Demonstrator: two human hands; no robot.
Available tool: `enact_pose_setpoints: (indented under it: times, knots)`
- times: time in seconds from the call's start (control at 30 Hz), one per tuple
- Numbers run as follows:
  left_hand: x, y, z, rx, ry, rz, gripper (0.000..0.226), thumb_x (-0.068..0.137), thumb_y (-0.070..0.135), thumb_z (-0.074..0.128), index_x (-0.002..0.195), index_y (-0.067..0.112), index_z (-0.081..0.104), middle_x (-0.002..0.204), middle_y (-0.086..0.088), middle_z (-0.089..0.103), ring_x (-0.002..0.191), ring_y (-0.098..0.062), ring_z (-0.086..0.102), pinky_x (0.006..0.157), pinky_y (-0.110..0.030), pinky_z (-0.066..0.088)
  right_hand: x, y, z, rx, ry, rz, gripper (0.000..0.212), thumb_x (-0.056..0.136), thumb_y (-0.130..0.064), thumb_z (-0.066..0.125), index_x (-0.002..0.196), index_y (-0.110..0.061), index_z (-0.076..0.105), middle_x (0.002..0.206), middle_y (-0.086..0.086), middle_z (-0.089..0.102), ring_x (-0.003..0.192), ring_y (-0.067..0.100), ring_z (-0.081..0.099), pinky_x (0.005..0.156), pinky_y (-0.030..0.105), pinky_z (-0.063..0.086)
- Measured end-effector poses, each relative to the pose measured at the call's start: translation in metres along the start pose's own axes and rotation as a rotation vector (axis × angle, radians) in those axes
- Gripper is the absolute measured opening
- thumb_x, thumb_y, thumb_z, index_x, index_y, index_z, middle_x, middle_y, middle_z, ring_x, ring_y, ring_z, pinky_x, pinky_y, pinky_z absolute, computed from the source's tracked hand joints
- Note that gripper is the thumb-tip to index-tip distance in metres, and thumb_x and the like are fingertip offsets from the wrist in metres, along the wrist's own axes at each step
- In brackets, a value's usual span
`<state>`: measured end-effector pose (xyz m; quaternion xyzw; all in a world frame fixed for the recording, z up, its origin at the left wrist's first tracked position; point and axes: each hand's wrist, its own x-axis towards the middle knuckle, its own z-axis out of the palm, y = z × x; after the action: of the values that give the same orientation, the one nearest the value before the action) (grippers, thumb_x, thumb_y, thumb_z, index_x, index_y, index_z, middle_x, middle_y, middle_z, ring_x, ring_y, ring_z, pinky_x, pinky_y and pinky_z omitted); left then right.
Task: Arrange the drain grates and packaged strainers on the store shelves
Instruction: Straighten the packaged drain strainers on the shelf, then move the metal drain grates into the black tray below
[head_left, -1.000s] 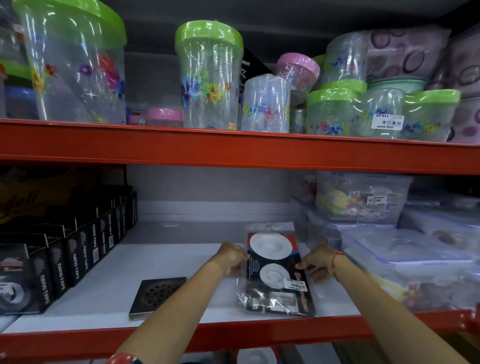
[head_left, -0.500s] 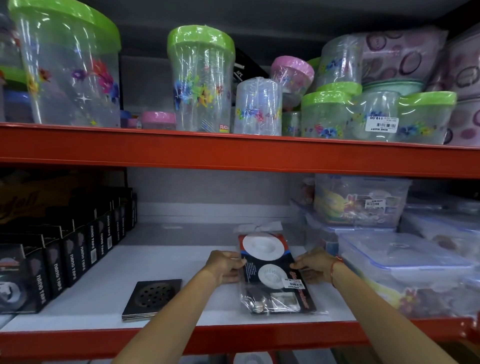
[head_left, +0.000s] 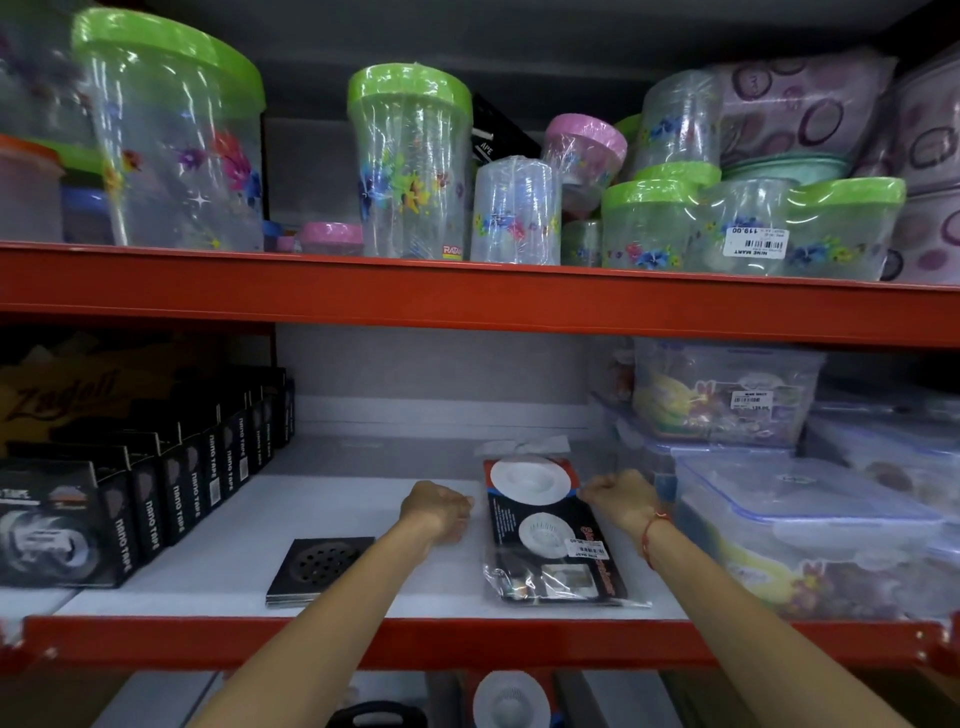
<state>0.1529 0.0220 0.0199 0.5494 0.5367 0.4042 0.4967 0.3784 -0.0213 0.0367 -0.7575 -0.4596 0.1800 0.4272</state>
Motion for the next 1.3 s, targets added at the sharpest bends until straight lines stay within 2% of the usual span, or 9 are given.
enact_pose_setpoints:
  times: [0.17, 0.27, 0.4, 0.63, 0.73, 0.87, 1.1, 1.2, 1.3]
  knots:
    - [-0.029, -0.010, -0.042, 0.093, 0.038, 0.180, 0.015, 0.092, 0.001, 0.054, 0.096, 0.003, 0.068, 0.103, -0.014, 0.070, 0.095, -0.026, 0.067, 0.079, -0.029, 0.055, -0.035, -0.031, 0.022, 0.158, 0.008, -0.174, 0.019, 0.080, -0.011, 0.072, 0.098, -0.006, 0.076, 0.105, 0.009, 0.075, 0.099, 0.018, 0.068, 0.082, 0.011, 0.043]
    - [-0.050, -0.024, -0.080, 0.328, 0.156, 0.380, 0.018, 0.093, 0.006, 0.056, 0.100, 0.002, 0.072, 0.103, -0.012, 0.075, 0.099, -0.023, 0.069, 0.088, -0.025, 0.052, -0.064, -0.049, 0.040, 0.210, -0.041, -0.340, 0.015, 0.081, -0.001, 0.070, 0.094, 0.005, 0.075, 0.100, 0.016, 0.075, 0.079, -0.002, 0.068, 0.069, -0.008, 0.040]
    - [-0.077, -0.049, -0.132, 0.589, 0.346, 0.527, 0.022, 0.094, 0.022, 0.056, 0.104, 0.011, 0.073, 0.102, -0.001, 0.076, 0.095, -0.016, 0.069, 0.089, -0.024, 0.052, -0.104, -0.068, 0.065, 0.147, -0.186, -0.456, 0.018, 0.084, -0.003, 0.068, 0.099, 0.004, 0.074, 0.104, 0.016, 0.074, 0.098, 0.022, 0.069, 0.097, 0.023, 0.051]
    - [-0.095, -0.083, -0.176, 0.868, 0.444, 0.600, 0.040, 0.101, 0.033, 0.034, 0.121, 0.015, 0.064, 0.125, -0.003, 0.067, 0.119, -0.022, 0.059, 0.104, -0.035, 0.044, -0.136, -0.084, 0.109, -0.015, -0.392, -0.588, 0.032, 0.080, -0.019, 0.074, 0.108, -0.004, 0.072, 0.111, 0.008, 0.072, 0.103, 0.020, 0.068, 0.083, 0.015, 0.051]
    - [-0.091, -0.099, -0.179, 1.058, 0.409, 0.594, 0.049, 0.102, 0.037, 0.022, 0.141, 0.019, 0.048, 0.147, 0.003, 0.049, 0.142, -0.010, 0.037, 0.123, -0.036, 0.018, -0.128, -0.089, 0.127, -0.160, -0.475, -0.581, 0.050, 0.078, -0.033, 0.075, 0.121, -0.010, 0.065, 0.127, 0.005, 0.064, 0.116, 0.018, 0.060, 0.094, 0.023, 0.049]
    - [-0.089, -0.118, -0.182, 1.209, 0.448, 0.666, 0.069, 0.096, 0.048, 0.002, 0.143, 0.018, 0.044, 0.149, 0.006, 0.046, 0.143, -0.008, 0.034, 0.124, -0.038, 0.013, -0.117, -0.093, 0.149, -0.387, -0.576, -0.550, 0.077, 0.070, -0.054, 0.072, 0.136, -0.019, 0.051, 0.145, 0.002, 0.048, 0.135, 0.021, 0.042, 0.111, 0.040, 0.035]
    - [-0.083, -0.129, -0.181, 1.131, 0.520, 0.805, 0.062, 0.102, 0.035, 0.014, 0.124, 0.007, 0.065, 0.127, -0.005, 0.066, 0.123, -0.018, 0.061, 0.117, -0.032, 0.020, -0.101, -0.093, 0.175, -0.367, -0.754, -0.457, 0.104, 0.050, -0.065, 0.077, 0.139, -0.022, 0.043, 0.140, -0.001, 0.052, 0.132, 0.023, 0.046, 0.114, 0.043, 0.035]
    - [-0.078, -0.132, -0.182, 1.095, 0.561, 0.874, 0.056, 0.102, 0.032, 0.020, 0.121, 0.007, 0.067, 0.124, -0.006, 0.068, 0.121, -0.018, 0.062, 0.116, -0.034, 0.027, -0.095, -0.089, 0.178, -0.315, -0.726, -0.450, 0.110, 0.046, -0.065, 0.079, 0.141, -0.022, 0.043, 0.142, -0.003, 0.051, 0.133, 0.019, 0.046, 0.114, 0.036, 0.032]
    - [-0.074, -0.135, -0.182, 1.081, 0.588, 0.917, 0.054, 0.102, 0.030, 0.022, 0.124, 0.006, 0.064, 0.127, -0.006, 0.066, 0.122, -0.018, 0.061, 0.115, -0.035, 0.030, -0.093, -0.087, 0.174, -0.246, -0.694, -0.441, 0.102, 0.050, -0.061, 0.080, 0.137, -0.021, 0.047, 0.139, -0.003, 0.055, 0.129, 0.017, 0.049, 0.099, 0.019, 0.034]
